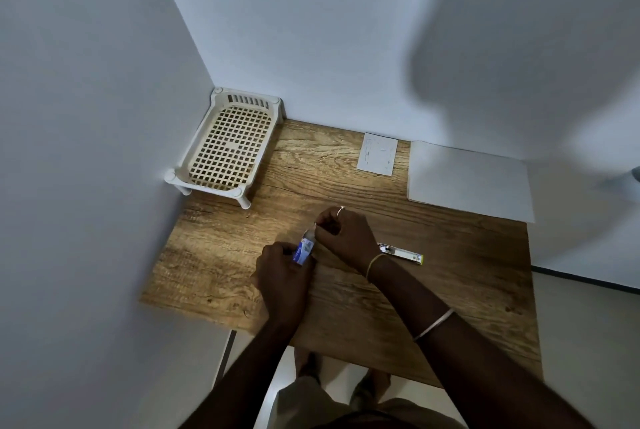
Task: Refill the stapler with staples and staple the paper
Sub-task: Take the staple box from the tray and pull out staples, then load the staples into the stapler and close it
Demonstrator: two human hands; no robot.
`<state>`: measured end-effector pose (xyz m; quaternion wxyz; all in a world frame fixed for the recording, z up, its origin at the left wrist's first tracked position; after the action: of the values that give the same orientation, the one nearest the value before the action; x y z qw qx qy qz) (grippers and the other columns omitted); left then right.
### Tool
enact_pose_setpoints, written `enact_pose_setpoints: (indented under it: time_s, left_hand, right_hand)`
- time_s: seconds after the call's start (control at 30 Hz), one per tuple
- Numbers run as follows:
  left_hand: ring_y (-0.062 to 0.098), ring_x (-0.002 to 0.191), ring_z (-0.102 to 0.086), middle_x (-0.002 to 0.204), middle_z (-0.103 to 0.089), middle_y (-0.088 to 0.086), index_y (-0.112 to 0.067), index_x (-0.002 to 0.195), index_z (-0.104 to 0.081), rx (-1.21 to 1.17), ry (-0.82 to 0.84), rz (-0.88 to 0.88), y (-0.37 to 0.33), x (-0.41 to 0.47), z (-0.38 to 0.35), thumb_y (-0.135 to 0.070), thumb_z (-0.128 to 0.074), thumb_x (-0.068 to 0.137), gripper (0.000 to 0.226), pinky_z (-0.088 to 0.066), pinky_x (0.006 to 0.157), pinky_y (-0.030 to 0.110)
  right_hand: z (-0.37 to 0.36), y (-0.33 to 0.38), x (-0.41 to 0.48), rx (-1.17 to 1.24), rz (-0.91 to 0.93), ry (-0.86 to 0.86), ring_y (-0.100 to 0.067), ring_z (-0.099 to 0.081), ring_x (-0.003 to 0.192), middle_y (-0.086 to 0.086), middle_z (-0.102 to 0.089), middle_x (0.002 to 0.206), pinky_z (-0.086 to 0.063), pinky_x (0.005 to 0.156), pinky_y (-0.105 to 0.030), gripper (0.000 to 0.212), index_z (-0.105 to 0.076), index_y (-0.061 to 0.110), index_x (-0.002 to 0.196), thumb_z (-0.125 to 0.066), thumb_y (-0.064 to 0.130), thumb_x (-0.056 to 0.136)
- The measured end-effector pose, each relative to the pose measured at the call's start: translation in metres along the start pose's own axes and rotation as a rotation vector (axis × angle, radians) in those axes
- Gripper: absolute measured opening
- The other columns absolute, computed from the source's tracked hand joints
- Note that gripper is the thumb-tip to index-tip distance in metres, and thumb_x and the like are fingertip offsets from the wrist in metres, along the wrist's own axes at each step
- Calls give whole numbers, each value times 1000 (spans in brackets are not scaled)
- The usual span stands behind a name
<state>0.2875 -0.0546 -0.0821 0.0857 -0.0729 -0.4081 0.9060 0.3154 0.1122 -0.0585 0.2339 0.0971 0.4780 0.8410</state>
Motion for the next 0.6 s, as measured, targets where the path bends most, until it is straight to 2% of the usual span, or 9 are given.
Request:
enact_pose_setpoints:
  time_s: [0.1,0.17,0.27,0.43,0.53,0.6]
  left_hand:
    - [19,98,-54,101,-60,-6,-28,98,-64,138,-7,30,7,0,-2,-53,-79,75,37,-45,86,47]
    - [21,100,-54,102,-61,-6,-28,98,-64,159,-2,57,10,0,-1,-56,-80,73,40,-44,88,49]
    - [21,102,-54,102,-61,-8,-31,97,-64,168,4,79,13,-1,0,-61,-79,71,43,-41,90,48]
    - [22,107,-53,111,-58,-5,-31,109,-60,191,43,68,13,-1,1,-72,-78,64,63,-43,94,51]
    - [23,111,-50,119,-53,-1,-32,120,-55,210,12,11,5,-2,-2,-74,-75,65,73,-40,92,47]
    - [21,112,-48,121,-50,-2,-33,123,-55,216,-11,-78,-4,-3,-7,-70,-75,69,68,-36,91,44]
  right_hand:
    - [4,-1,0,-71,37,-2,-5,-67,70,6,-72,77,-53,67,-22,6,-73,19,83,-75,17,78]
    - [11,-6,-4,-146,52,-6,-4,-63,67,10,-69,76,-48,64,-19,7,-71,22,83,-75,21,78]
    - [27,-15,-11,-204,47,-27,-3,-60,65,13,-66,75,-43,62,-17,9,-69,27,83,-76,25,78]
    - [56,-33,-25,-258,9,-23,-3,-61,67,10,-68,74,-48,64,-23,10,-71,24,83,-80,26,77]
    - [70,-43,-33,-237,-32,-28,-2,-62,67,11,-67,73,-45,62,-12,11,-72,21,84,-80,20,77]
    - [76,-47,-35,-232,-50,-39,-3,-64,67,9,-69,74,-43,61,-7,13,-72,21,84,-80,15,75]
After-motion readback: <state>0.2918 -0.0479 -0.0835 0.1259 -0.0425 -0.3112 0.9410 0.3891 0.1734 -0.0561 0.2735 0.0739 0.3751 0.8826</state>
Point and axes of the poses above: each hand's wrist, its own x-axis towards the middle knuckle, its own z-axis out of the back of the hand, y = z × x, the point moved 2 cm from there along x, towards the middle knuckle
